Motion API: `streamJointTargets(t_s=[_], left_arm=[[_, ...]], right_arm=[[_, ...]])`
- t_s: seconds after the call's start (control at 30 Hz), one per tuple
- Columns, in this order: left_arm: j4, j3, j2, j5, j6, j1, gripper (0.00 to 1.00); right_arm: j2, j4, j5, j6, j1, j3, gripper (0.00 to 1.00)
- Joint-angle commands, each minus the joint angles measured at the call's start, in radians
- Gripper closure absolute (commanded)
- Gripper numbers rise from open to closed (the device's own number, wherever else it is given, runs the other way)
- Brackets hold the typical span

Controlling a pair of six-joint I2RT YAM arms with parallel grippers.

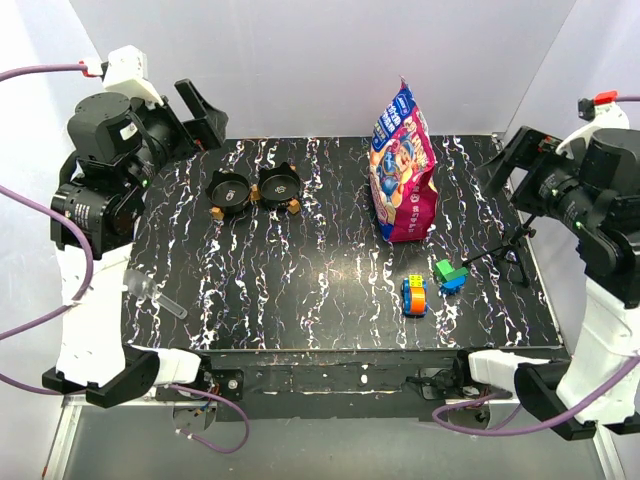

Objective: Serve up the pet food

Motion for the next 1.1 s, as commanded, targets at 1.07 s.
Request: streamJointTargets(t_s=[1.07], left_arm=[[-0.364,-0.117,-0.086,0.395,-0.163,0.006,0.02]], right_arm=[[0.762,0.505,0.045,-0.171,0.04,0.167,0.23]])
